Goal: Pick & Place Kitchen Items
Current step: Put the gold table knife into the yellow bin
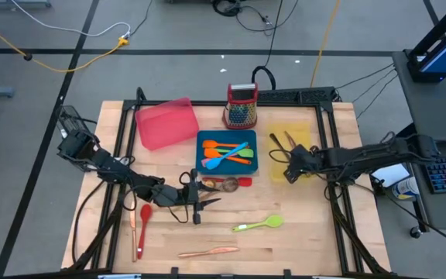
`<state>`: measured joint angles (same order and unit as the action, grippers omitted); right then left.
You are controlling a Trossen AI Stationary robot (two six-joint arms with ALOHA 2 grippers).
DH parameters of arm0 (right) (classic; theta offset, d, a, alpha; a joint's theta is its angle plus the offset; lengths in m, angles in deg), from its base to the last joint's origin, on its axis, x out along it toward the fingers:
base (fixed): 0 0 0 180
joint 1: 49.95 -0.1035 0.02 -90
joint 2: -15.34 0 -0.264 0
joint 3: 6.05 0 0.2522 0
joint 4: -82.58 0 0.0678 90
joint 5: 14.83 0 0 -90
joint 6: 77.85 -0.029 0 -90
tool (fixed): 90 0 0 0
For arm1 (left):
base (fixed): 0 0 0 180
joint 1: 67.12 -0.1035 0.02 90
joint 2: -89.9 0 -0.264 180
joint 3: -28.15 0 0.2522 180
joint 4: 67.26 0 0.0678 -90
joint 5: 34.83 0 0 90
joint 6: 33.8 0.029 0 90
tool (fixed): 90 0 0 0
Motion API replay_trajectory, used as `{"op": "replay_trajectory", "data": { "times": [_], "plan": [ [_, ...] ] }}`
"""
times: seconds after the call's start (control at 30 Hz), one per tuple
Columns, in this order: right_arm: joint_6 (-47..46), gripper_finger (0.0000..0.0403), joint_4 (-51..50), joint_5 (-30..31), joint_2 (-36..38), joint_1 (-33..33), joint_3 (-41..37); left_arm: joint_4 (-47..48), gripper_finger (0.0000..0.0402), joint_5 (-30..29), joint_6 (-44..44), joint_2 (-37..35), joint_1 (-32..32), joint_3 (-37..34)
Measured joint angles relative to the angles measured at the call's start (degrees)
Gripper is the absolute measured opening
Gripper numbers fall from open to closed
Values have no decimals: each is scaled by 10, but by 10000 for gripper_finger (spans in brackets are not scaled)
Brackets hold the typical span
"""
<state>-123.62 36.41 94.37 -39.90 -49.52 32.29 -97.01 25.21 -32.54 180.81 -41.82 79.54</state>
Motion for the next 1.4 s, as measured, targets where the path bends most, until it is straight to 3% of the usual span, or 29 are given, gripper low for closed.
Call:
{"op": "replay_trajectory", "data": {
  "times": [0.3,0.6,0.83,1.07,1.4],
  "plan": [
    [48,211,43,0,77,0,0,0,134,0,0,0,0,0],
    [211,210,258,-36,105,-25,1,16,134,0,-34,0,0,0],
    [281,210,351,-45,104,-79,1,47,134,-26,-70,0,5,0],
    [319,210,427,-45,83,-154,1,48,133,-31,-81,0,33,0],
    [368,210,578,-45,-7,-234,1,47,133,-9,-157,0,106,0]
  ]
}}
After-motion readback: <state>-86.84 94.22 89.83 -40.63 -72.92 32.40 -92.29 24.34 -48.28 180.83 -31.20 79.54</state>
